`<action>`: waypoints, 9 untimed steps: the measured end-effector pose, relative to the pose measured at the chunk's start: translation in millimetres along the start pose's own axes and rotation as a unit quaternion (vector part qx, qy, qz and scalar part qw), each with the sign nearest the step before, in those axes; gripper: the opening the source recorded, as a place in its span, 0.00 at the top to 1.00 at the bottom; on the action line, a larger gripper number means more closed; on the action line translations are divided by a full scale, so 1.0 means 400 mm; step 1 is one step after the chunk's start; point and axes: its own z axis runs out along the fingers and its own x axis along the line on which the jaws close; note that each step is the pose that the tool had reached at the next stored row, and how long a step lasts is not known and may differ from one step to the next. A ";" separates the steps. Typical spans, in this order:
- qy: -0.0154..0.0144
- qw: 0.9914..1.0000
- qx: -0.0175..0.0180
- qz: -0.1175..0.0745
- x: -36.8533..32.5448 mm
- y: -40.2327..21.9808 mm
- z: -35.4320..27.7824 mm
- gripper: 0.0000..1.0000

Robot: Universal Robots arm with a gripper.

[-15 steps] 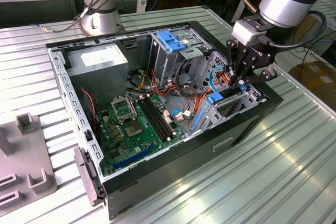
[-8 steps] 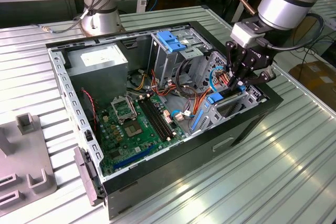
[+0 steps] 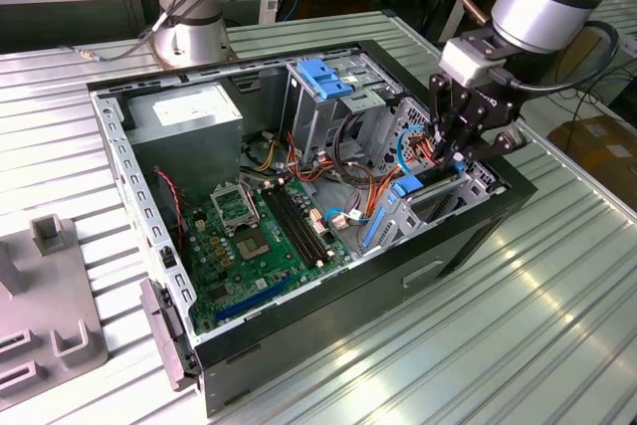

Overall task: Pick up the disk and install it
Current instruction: 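Insert the first disk wire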

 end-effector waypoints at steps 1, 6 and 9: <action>0.000 1.000 0.000 0.000 0.000 0.000 -0.002 0.76; 0.000 1.000 0.000 0.000 0.000 0.000 -0.008 0.90; 0.000 1.000 0.000 0.000 0.000 0.000 -0.009 0.90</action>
